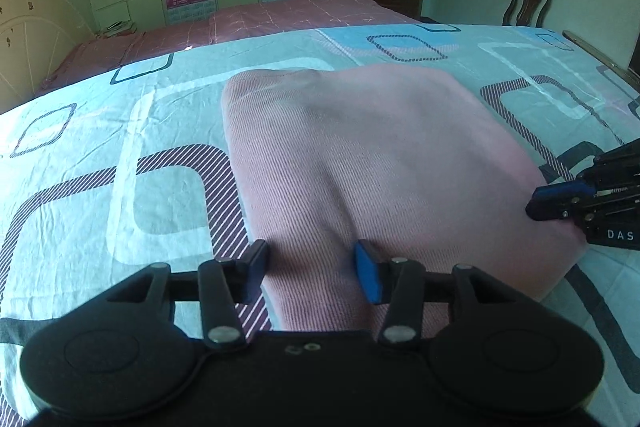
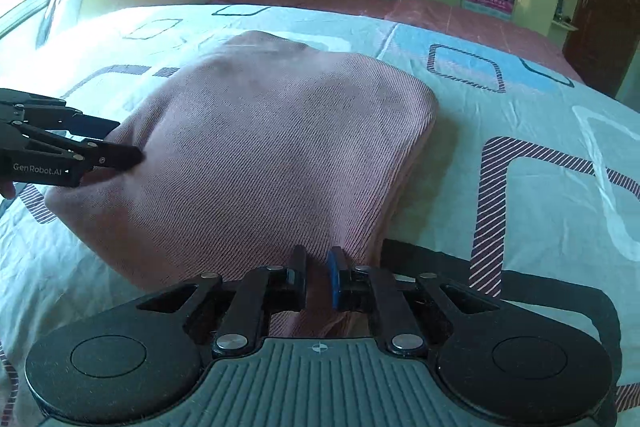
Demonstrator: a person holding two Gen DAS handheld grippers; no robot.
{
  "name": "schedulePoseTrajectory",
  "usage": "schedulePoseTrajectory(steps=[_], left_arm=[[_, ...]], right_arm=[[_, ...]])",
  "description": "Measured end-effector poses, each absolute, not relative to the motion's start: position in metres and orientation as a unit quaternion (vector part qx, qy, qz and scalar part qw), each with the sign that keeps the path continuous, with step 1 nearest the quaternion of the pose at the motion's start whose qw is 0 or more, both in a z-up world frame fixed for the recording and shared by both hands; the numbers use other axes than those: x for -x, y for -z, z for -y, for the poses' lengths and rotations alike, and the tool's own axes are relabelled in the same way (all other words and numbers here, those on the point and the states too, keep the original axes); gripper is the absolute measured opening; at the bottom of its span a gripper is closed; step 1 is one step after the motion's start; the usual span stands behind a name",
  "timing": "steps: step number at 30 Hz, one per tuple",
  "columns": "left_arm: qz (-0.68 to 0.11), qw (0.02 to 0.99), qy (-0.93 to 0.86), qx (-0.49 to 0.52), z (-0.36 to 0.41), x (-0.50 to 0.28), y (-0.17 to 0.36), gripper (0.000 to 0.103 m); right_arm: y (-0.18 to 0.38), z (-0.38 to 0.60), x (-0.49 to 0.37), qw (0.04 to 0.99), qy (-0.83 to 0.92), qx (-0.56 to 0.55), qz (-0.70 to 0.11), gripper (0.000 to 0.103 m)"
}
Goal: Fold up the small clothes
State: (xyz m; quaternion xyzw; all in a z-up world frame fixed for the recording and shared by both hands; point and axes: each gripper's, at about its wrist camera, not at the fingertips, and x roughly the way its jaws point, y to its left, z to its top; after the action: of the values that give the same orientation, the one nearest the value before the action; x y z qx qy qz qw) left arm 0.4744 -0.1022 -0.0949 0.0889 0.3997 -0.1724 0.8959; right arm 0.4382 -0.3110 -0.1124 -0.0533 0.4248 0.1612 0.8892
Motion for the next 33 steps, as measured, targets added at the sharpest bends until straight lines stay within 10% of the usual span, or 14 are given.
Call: schedulePoseTrajectory(steps=[4, 8, 33], left_arm=[[-0.393, 0.900, 0.168, -0.084, 0.090, -0.450, 0.078, 0.045], [-0.401, 0.899, 0.155, -0.082, 0.082, -0.433, 0.084, 0.074], [-0.410, 0.897, 0.140, -0.088, 0.082, -0.435, 0.090, 0.083]], right_arm=[[0.098, 0.310, -0.424, 0.897, -0.145, 0.052, -0.414, 0.009], [0.096, 0.312, -0.407, 0.893, -0.140, 0.025, -0.426, 0.010], [0.114, 0.323, -0.409, 0.883, -0.136, -0.014, -0.450, 0.010]])
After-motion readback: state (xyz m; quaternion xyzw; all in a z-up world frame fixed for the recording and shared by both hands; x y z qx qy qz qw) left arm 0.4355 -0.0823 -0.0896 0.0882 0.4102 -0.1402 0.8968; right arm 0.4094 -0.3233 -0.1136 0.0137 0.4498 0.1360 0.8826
